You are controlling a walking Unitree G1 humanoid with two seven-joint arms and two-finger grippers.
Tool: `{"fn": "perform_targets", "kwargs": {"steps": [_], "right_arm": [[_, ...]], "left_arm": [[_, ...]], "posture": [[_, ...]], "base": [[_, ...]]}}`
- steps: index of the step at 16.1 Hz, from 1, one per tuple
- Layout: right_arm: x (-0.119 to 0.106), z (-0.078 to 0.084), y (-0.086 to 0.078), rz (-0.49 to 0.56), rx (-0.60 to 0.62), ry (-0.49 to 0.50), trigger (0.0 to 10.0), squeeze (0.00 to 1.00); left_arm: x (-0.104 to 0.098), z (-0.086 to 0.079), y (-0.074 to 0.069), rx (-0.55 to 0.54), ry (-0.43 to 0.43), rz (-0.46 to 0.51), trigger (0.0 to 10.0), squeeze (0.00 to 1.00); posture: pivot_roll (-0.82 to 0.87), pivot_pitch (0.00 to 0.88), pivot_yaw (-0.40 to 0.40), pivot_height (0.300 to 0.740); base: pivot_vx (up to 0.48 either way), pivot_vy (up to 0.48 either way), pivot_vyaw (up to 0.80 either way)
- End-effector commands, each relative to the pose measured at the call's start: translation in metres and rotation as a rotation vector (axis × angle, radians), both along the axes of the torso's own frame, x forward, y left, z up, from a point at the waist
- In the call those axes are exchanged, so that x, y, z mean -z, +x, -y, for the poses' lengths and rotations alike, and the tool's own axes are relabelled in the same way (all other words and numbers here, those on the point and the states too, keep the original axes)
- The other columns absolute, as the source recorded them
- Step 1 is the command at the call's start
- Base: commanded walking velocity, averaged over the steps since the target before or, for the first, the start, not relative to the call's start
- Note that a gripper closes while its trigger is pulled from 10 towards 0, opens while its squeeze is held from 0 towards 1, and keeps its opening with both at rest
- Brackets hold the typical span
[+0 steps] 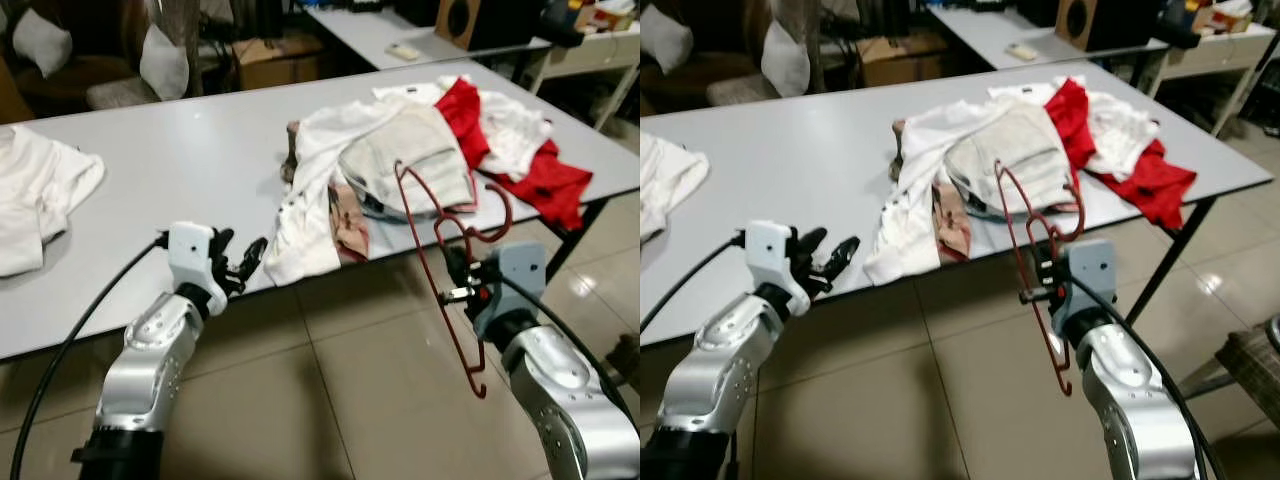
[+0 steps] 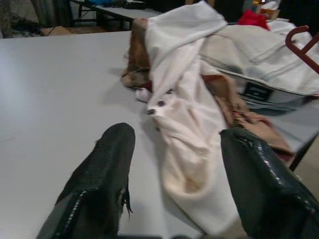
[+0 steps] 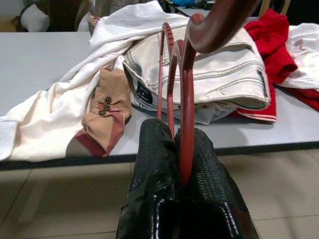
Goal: Hang hanger
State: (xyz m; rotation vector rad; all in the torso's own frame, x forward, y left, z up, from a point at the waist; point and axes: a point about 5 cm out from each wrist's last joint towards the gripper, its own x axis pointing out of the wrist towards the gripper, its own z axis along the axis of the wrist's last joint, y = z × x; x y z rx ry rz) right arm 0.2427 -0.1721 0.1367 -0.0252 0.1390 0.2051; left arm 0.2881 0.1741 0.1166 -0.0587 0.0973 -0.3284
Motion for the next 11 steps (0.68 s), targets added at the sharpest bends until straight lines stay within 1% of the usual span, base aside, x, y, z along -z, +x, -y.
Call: {"fn": "perform_targets", "kwargs": {"steps": [1,2,3,4,6,7,9,10,11], "right_arm": [[-0.005,0.002,0.001,0.022,-0.003,0.002,10.0,0.0],[-0.005,0.001,0.001,0.019,-0.003,0.004,10.0,0.0],[-0.003,-0.001,-0.003,0.014,-0.036,0.012,10.0,0.0],[0.0,0.001,-0.008,0.007,-0.033,0.006,10.0,0.0],[0.003,0.005,-0.012,0.005,-0.004,0.018,10.0,0.0],[0.005,0.008,-0.016,0.0,0.003,0.031,10.0,0.0],[0.009,0.009,-0.022,-0.016,-0.002,0.033,10.0,0.0],[0.008,0.01,-0.026,-0.02,-0.028,0.033,10.0,0.0],[0.01,0.014,-0.031,-0.033,-0.042,0.031,10.0,0.0]], "left_arm": [[0.002,-0.004,0.0,0.01,0.022,-0.006,10.0,1.0],[0.002,-0.004,-0.001,0.016,0.028,-0.006,10.0,1.0],[0.002,-0.005,-0.004,0.03,0.023,-0.007,10.0,1.0],[0.005,-0.004,-0.007,0.055,0.036,-0.006,10.0,1.0],[0.007,0.0,-0.011,0.121,0.081,0.003,10.0,1.0],[0.009,0.003,-0.015,0.192,0.113,0.001,10.0,1.0],[0.013,-0.001,-0.015,0.24,0.197,-0.007,10.0,1.0],[0.013,-0.002,-0.016,0.275,0.192,-0.011,10.0,1.0],[0.012,0.0,-0.018,0.349,0.215,-0.008,10.0,1.0]], "posture": [[-0.1,0.0,0.009,0.74],[-0.1,0.0,0.009,0.74],[-0.1,0.0,0.017,0.74],[-0.1,0.0,0.02,0.74],[-0.1,0.0,0.029,0.74],[-0.1,0.0,0.031,0.74],[-0.12,0.0,0.04,0.74],[-0.12,0.0,0.04,0.74],[-0.13,0.0,0.046,0.74]], "base": [[0.266,0.0,-0.8],[0.27,0.0,-0.8],[0.281,0.0,-0.58],[0.281,0.0,0.0],[0.262,0.0,0.0],[0.0,0.0,0.0],[0.0,0.0,0.0],[0.0,0.0,0.0],[0.0,0.0,0.0]]}}
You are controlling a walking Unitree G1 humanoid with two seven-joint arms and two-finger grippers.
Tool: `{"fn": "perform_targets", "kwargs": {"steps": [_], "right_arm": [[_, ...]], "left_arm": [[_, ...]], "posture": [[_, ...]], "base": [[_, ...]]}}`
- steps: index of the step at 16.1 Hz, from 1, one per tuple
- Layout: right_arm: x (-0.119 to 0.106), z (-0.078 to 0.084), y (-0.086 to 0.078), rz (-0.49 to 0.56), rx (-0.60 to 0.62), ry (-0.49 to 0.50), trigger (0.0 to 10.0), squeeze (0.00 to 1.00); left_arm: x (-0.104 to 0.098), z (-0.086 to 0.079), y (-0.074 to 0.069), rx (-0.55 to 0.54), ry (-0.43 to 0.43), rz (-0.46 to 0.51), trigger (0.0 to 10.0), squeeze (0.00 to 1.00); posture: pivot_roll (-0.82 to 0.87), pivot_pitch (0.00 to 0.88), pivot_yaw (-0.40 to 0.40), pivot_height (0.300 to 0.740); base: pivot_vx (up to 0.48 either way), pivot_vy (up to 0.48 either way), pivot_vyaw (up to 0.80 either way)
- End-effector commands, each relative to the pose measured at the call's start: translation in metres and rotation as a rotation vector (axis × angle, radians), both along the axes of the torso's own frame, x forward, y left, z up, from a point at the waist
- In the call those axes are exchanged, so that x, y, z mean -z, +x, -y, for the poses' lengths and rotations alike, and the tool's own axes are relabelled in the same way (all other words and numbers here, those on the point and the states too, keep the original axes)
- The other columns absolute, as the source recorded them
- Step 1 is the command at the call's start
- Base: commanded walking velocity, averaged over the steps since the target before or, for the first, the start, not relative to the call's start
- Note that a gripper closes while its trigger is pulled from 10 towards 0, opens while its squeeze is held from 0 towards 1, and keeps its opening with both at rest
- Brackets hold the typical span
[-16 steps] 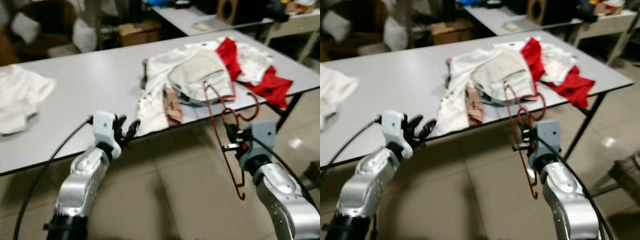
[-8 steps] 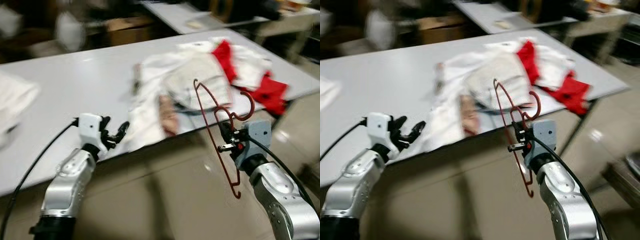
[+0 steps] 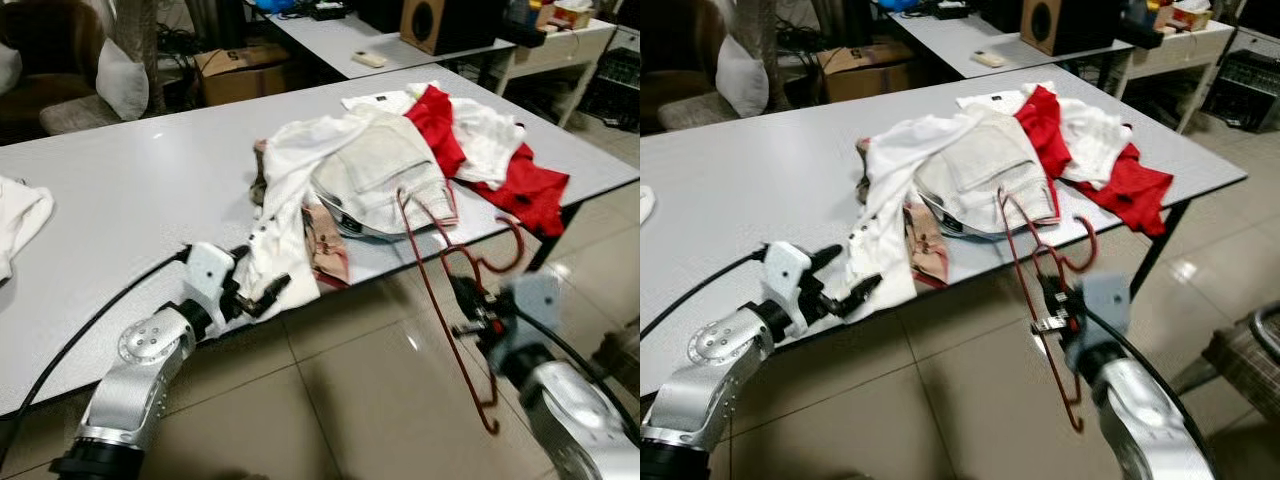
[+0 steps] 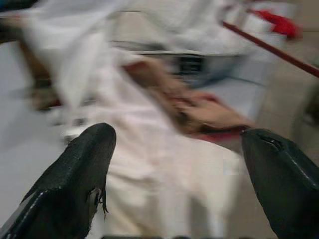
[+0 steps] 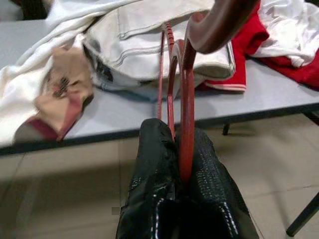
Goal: Hang hanger
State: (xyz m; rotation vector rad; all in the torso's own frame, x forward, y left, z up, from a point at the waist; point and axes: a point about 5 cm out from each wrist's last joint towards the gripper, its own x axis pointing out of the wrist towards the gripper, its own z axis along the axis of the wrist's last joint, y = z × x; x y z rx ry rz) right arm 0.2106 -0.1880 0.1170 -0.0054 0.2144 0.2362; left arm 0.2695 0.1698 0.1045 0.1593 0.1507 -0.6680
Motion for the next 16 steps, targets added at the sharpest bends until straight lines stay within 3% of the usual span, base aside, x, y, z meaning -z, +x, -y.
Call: {"fn": "perform_targets", "kwargs": {"steps": [1,2,4,6,7,8,10,11,12,16], "right_arm": [[-0.007,0.004,-0.003,0.015,-0.042,-0.015,10.0,0.0],[-0.006,0.006,-0.004,0.008,-0.052,-0.025,10.0,0.0],[-0.003,0.021,-0.006,-0.019,-0.045,-0.077,10.0,0.0],[-0.004,0.031,-0.007,-0.019,-0.016,-0.101,10.0,0.0],[-0.005,0.034,-0.007,-0.023,-0.002,-0.106,10.0,0.0],[-0.006,0.033,-0.009,-0.028,-0.022,-0.1,10.0,0.0],[-0.006,0.029,-0.011,-0.036,-0.058,-0.099,10.0,0.0],[-0.003,0.03,-0.009,-0.039,-0.058,-0.099,10.0,0.0],[-0.003,0.03,-0.007,-0.037,-0.053,-0.095,10.0,0.0],[-0.004,0.027,-0.006,-0.026,-0.06,-0.082,10.0,0.0]], "left_arm": [[0.0,-0.001,-0.003,0.093,0.053,-0.014,10.0,1.0],[0.0,-0.001,-0.003,0.11,0.063,-0.017,10.0,1.0],[0.007,-0.004,0.005,0.115,0.163,-0.039,10.0,1.0],[0.011,-0.009,0.014,0.039,0.209,-0.043,10.0,0.59],[0.016,-0.017,0.02,-0.056,0.224,-0.074,10.0,0.03],[0.023,-0.023,0.021,-0.132,0.196,-0.134,10.0,0.03],[0.026,-0.019,0.018,-0.145,0.089,-0.192,10.0,0.02],[0.027,-0.012,0.016,-0.135,-0.016,-0.225,4.4,0.02],[0.027,-0.007,0.015,-0.116,-0.092,-0.254,0.0,0.0],[0.024,-0.002,0.019,-0.123,-0.15,-0.28,0.0,0.0]], "posture": [[-0.13,0.0,0.048,0.74],[-0.13,0.0,0.051,0.74],[-0.14,0.0,0.061,0.74],[-0.16,0.0,0.062,0.74],[-0.16,0.0,0.055,0.74],[-0.17,0.0,0.049,0.74],[-0.16,0.0,0.048,0.74],[-0.16,0.0,0.048,0.74],[-0.16,0.0,0.05,0.74],[-0.15,0.0,0.056,0.74]], "base": [[0.0,0.0,0.0],[0.0,0.0,0.0],[0.0,0.0,0.0],[0.0,0.0,0.0],[0.0,0.0,0.0],[0.0,0.0,0.0],[0.0,0.0,0.0],[0.0,0.0,0.0],[0.0,0.0,0.0],[0.0,0.0,0.0]]}}
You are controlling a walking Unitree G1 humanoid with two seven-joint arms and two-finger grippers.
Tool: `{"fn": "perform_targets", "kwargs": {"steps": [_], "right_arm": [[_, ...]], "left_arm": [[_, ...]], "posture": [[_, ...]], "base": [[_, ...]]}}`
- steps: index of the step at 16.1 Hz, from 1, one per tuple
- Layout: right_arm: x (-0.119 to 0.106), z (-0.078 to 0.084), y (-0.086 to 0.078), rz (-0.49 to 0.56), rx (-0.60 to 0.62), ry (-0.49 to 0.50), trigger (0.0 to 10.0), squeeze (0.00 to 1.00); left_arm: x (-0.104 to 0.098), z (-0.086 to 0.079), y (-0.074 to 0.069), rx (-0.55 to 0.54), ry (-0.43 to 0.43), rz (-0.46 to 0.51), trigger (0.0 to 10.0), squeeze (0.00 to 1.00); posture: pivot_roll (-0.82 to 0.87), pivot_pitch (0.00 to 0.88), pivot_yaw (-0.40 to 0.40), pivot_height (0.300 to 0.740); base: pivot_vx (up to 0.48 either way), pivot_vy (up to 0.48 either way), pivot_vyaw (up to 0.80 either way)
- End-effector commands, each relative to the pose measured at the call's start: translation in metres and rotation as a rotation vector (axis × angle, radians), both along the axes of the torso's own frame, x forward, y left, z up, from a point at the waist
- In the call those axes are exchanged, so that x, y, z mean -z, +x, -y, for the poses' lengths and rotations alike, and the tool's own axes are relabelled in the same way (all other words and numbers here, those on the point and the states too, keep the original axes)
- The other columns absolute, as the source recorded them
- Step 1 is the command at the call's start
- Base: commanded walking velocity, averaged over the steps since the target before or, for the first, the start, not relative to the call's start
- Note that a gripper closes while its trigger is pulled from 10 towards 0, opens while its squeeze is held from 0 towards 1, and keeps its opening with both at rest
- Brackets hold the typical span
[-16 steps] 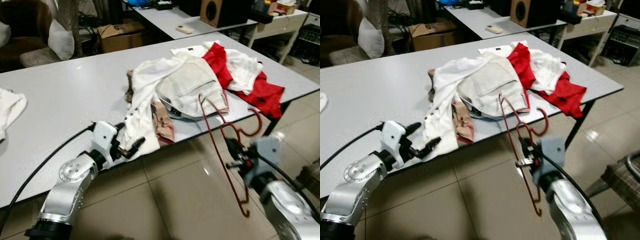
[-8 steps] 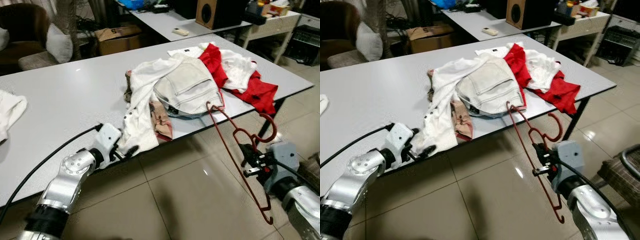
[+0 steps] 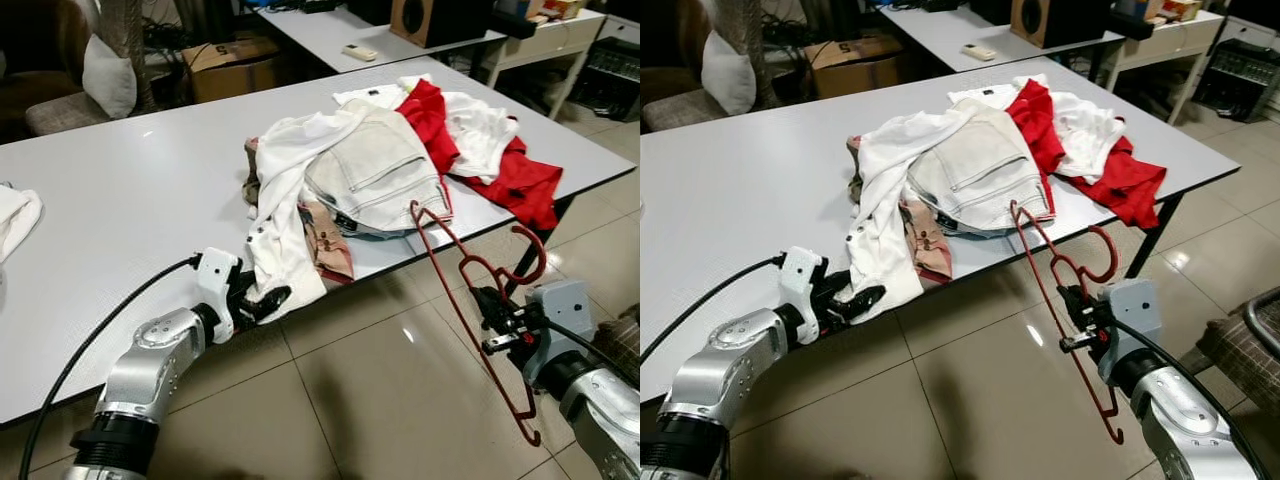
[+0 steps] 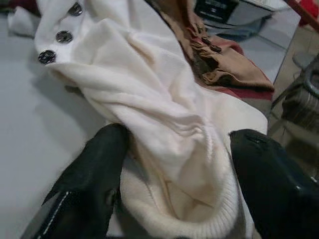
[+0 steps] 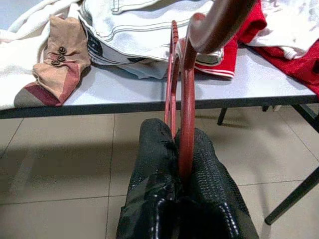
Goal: Hang hanger
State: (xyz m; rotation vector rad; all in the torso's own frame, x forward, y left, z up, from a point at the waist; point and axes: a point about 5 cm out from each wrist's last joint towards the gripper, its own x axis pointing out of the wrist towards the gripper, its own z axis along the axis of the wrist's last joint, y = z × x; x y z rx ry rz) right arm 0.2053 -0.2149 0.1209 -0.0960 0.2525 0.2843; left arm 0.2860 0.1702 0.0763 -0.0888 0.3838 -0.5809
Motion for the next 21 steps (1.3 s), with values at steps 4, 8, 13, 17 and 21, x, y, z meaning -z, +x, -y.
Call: {"fn": "perform_targets", "kwargs": {"steps": [4,8,13,17,21], "right_arm": [[0.001,-0.001,0.001,0.007,-0.001,0.009,10.0,0.0],[0.001,-0.002,0.003,0.015,-0.005,0.013,10.0,0.0],[0.002,-0.004,0.006,0.028,-0.005,0.021,10.0,0.0],[-0.001,-0.007,0.011,0.061,0.001,0.048,10.0,0.0],[-0.009,-0.008,0.016,0.115,0.022,0.103,10.0,0.0]], "left_arm": [[-0.002,-0.003,0.004,-0.02,0.034,-0.014,0.0,0.0],[0.0,-0.005,0.004,-0.066,0.025,-0.027,0.0,0.0],[-0.01,-0.003,0.01,-0.077,-0.031,-0.009,0.0,0.0],[-0.068,-0.015,0.041,-0.174,-0.242,0.138,0.0,0.0],[-0.189,-0.054,0.081,-0.298,-0.439,0.511,0.0,0.0]], "posture": [[-0.15,0.0,0.064,0.74],[-0.14,0.0,0.063,0.74],[-0.13,0.0,0.072,0.74],[-0.13,0.0,0.082,0.74],[-0.12,0.0,0.079,0.74]], "base": [[0.0,0.0,0.0],[0.0,0.0,0.0],[0.0,0.0,0.0],[0.0,0.0,0.0],[0.0,0.0,0.0]]}}
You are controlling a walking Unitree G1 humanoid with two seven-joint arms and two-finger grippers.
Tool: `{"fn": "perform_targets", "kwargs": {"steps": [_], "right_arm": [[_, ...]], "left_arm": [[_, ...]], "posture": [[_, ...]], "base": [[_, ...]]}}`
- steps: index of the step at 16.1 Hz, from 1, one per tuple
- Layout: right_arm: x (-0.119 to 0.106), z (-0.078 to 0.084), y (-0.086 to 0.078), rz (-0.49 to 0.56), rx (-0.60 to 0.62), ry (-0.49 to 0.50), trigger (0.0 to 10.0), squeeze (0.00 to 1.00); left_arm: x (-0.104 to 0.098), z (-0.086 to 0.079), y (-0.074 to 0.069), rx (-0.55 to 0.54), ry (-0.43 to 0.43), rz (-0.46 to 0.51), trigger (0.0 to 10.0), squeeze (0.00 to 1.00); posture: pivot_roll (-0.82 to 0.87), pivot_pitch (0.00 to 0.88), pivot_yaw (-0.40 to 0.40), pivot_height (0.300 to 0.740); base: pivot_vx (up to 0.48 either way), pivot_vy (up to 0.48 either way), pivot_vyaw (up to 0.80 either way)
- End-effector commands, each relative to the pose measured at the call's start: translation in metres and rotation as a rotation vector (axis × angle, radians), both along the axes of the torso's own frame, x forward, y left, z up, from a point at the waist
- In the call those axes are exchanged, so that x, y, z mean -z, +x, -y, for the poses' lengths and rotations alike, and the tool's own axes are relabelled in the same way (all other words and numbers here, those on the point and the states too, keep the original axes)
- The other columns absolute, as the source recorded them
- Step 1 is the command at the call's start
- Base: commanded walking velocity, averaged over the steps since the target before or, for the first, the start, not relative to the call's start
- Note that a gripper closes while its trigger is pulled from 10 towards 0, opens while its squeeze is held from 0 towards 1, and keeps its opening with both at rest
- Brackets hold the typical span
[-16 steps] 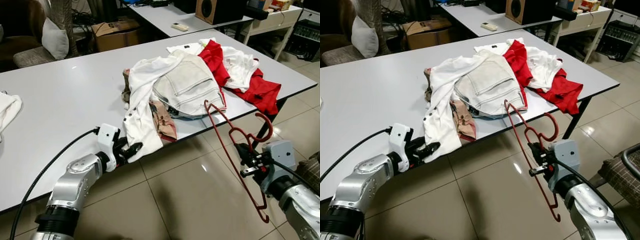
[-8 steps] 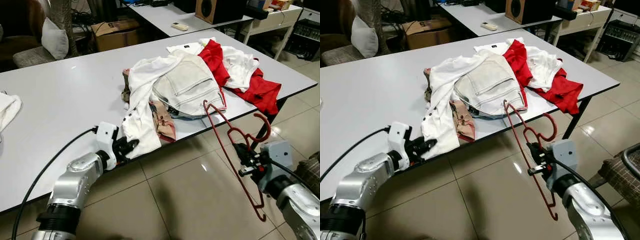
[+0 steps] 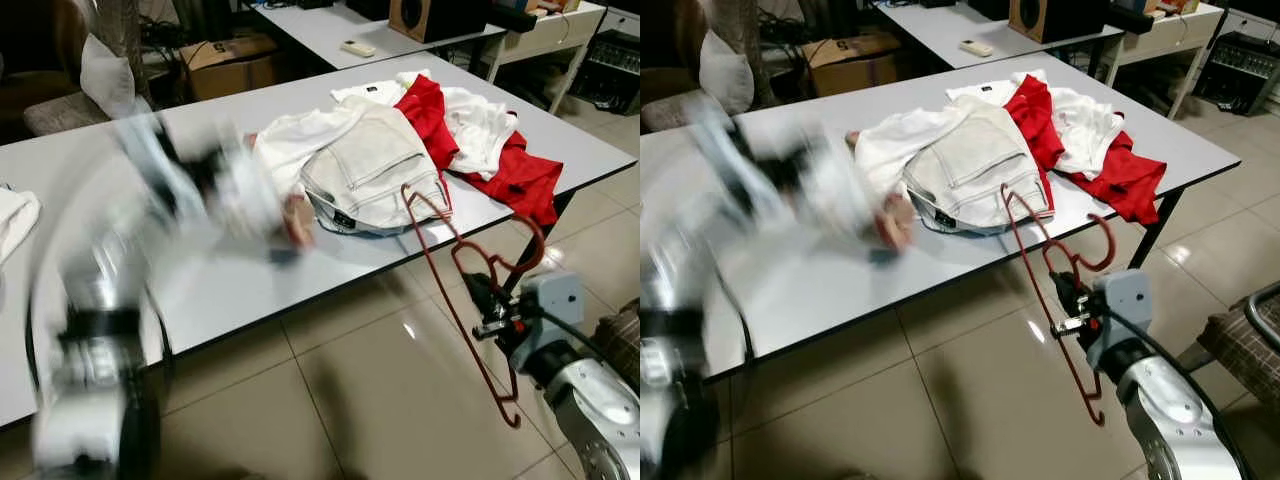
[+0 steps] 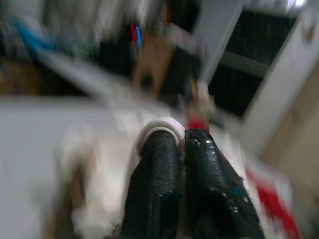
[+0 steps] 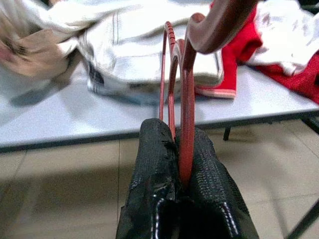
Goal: Hang hanger
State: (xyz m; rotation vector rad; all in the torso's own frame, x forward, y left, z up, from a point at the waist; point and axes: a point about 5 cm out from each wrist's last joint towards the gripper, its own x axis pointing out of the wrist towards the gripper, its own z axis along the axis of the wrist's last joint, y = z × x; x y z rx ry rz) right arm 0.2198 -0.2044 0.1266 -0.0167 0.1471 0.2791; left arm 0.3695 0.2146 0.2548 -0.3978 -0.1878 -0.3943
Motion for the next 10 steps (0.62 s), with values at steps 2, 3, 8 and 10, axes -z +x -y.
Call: {"fn": "perform_targets", "kwargs": {"steps": [2,3,8,10], "right_arm": [[-0.009,0.003,0.004,0.059,0.022,0.051,10.0,0.0],[-0.009,0.004,0.005,0.064,0.027,0.055,10.0,0.0],[-0.007,-0.001,0.007,0.072,0.02,0.07,10.0,0.0],[-0.007,-0.004,0.013,0.078,0.025,0.078,10.0,0.0]], "left_arm": [[-0.086,-0.042,-0.004,-0.163,-0.121,0.293,0.0,0.0],[-0.101,-0.05,-0.007,-0.199,-0.117,0.349,0.0,0.0],[-0.139,-0.065,-0.015,-0.293,0.006,0.451,0.0,0.0],[-0.094,-0.024,0.002,-0.139,0.147,0.314,0.0,0.0]], "posture": [[-0.11,0.0,0.079,0.74],[-0.11,0.0,0.077,0.74],[-0.1,0.0,0.087,0.74],[-0.09,0.0,0.084,0.74]], "base": [[0.0,0.0,0.0],[0.0,0.0,0.0],[0.0,0.0,0.0],[0.0,0.0,0.0]]}}
